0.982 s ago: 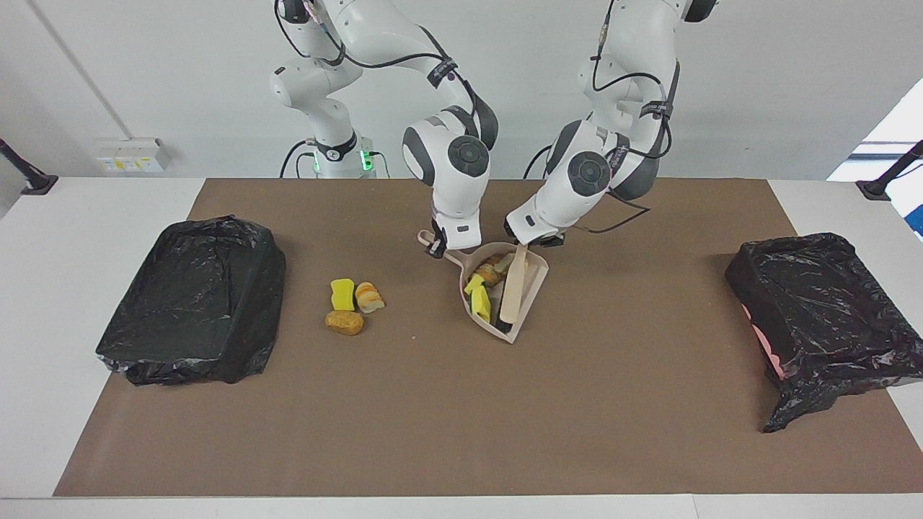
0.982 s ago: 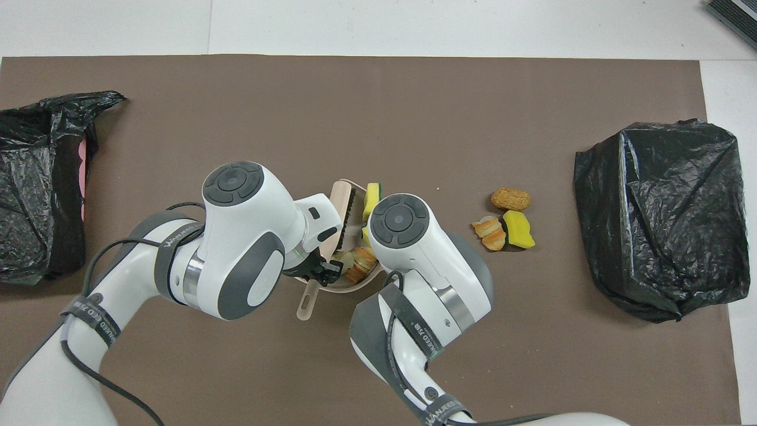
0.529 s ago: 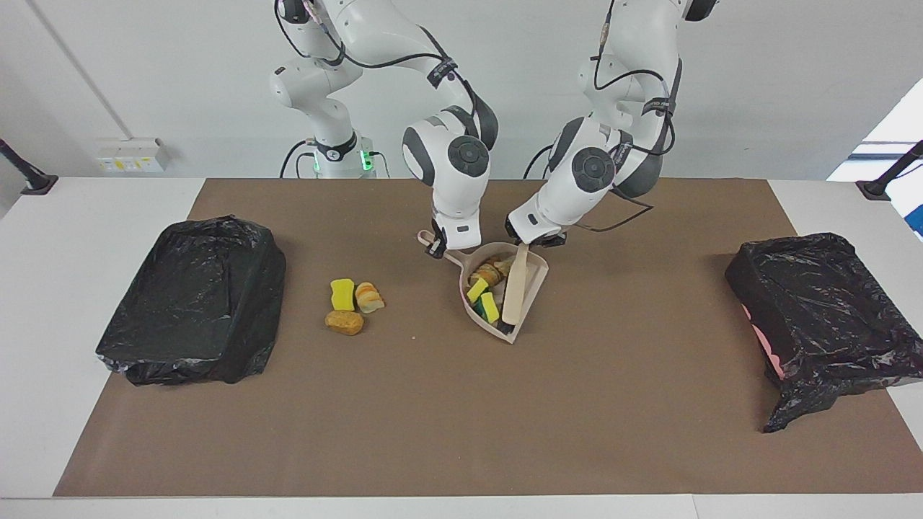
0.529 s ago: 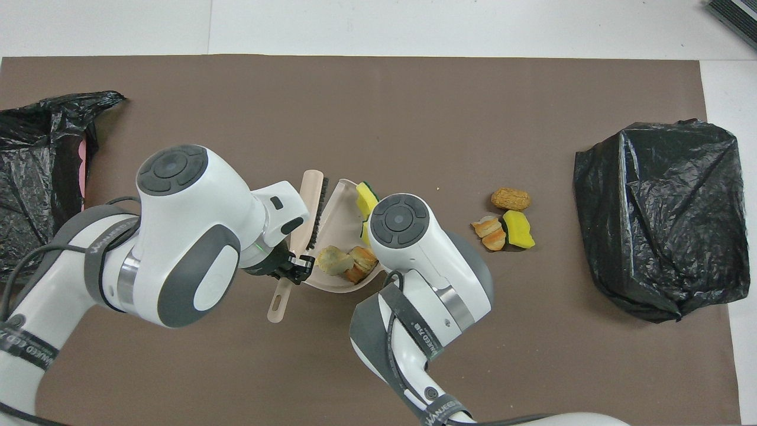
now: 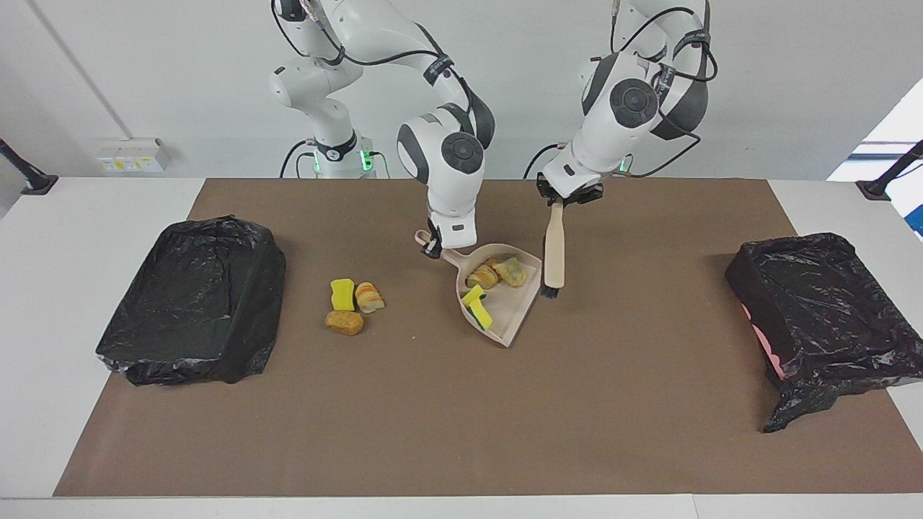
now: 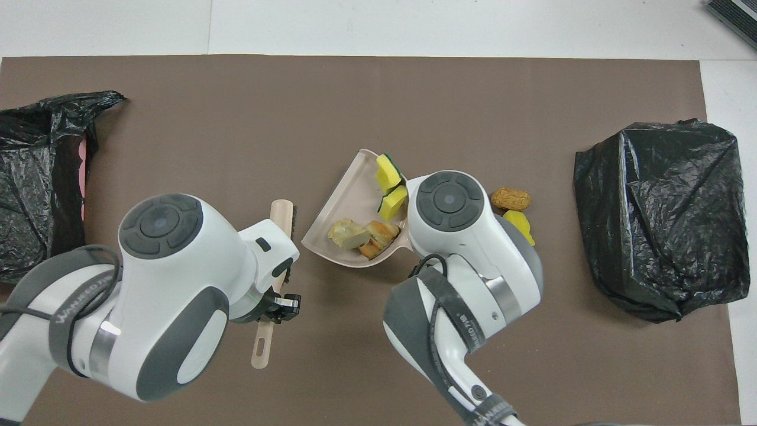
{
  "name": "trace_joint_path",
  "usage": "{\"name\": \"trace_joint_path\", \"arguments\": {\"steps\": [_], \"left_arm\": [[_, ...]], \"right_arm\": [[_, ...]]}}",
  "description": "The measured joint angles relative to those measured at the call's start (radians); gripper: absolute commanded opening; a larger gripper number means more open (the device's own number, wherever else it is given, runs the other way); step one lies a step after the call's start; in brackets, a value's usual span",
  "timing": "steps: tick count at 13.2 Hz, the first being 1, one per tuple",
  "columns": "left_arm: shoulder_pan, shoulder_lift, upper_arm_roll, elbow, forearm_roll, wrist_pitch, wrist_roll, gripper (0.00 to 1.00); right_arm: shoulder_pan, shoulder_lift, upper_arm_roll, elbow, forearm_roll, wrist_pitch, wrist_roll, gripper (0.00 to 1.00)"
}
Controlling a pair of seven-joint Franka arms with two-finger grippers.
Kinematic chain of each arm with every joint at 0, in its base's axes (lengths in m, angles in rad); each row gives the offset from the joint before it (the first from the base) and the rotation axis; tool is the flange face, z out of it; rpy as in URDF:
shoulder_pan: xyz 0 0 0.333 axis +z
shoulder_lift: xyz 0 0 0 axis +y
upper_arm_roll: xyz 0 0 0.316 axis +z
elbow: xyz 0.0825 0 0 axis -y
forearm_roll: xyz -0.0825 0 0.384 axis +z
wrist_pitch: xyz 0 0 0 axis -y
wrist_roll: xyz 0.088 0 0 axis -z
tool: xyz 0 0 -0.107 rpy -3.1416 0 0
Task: Sweep and dump trash in bin
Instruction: 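Carry the loaded dustpan to the black bag with the right gripper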
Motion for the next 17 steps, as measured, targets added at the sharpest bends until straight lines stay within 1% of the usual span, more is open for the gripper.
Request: {"name": "trace_joint_path", "arguments": {"steps": [2,4,7,9,13,15,17], "left_arm": [[-0.012,-0.065,-0.063,-0.099,0.001,0.062,-0.089,0.00],[-0.014,-0.120,-0.167,-0.178,-0.002,0.096,-0.197,0.00],[-0.017,-0.145,-0.321,-0.275,-0.071,0.222,-0.326,0.00],[-0.018,-0.146,-0.381,-0.320,-0.121,0.282,-0.346,0.00],[-0.023,-0.147,-0.469,-0.382,-0.210,0.370,-0.362,0.00],[-0.029,-0.147,-0.474,-0.395,-0.228,0.392,-0.362,0.00],[-0.030,-0.147,-0.474,-0.403,-0.244,0.403,-0.362,0.00]], "right_arm": [[-0.058,-0.060,-0.001,0.000,-0.042,-0.016,0.000,0.00],[-0.129,-0.111,-0.002,0.004,-0.094,-0.033,-0.026,0.00],[-0.303,-0.162,-0.004,0.026,-0.107,-0.063,-0.208,0.00],[-0.430,-0.172,-0.006,0.030,-0.107,-0.064,-0.333,0.00],[-0.687,-0.169,-0.007,0.030,-0.105,-0.053,-0.664,0.00],[-0.809,-0.169,-0.008,0.030,-0.106,-0.019,-0.831,0.00],[-0.909,-0.167,-0.010,0.030,-0.120,0.036,-0.967,0.00]]}}
